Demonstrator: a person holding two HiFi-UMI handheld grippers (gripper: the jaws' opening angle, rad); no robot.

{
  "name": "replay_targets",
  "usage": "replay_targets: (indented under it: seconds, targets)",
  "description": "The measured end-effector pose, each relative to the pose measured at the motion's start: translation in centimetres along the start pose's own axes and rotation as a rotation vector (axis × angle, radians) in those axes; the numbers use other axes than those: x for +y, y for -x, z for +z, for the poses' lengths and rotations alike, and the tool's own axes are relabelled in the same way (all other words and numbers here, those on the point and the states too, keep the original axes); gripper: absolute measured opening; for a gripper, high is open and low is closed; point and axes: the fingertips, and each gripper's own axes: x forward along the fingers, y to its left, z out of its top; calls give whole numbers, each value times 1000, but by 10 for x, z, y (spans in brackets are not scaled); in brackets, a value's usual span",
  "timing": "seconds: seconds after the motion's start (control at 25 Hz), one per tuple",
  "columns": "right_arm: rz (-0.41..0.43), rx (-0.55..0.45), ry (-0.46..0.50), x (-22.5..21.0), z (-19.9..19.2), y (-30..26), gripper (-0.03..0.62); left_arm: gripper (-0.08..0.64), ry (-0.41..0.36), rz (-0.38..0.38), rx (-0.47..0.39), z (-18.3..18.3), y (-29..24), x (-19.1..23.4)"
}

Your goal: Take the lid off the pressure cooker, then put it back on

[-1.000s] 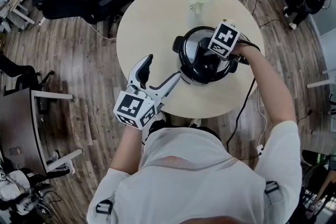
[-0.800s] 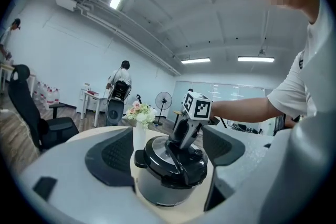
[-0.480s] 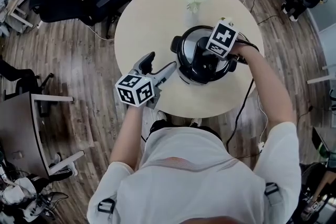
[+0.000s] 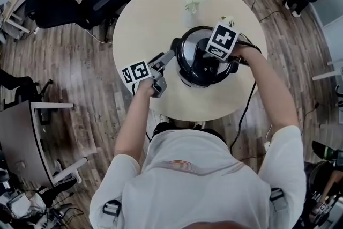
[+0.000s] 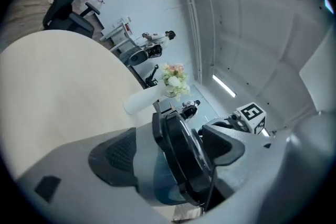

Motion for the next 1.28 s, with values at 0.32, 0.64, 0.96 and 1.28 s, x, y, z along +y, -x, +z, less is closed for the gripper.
replay_targets:
  seconds: [0.32, 0.64, 0.96, 1.28]
  targets:
    - [13, 0, -2, 0, 0, -2, 284, 267, 128, 17, 13, -6, -21, 29]
    - [12, 5, -2, 0, 0, -1, 285, 208, 160, -21, 20, -4, -28, 21]
    - [10, 9, -1, 1, -2, -1, 285, 77, 242, -30, 7, -6, -29, 23]
    - [16, 27, 22, 2, -1, -2, 282, 75, 258, -49, -5, -6, -28, 24]
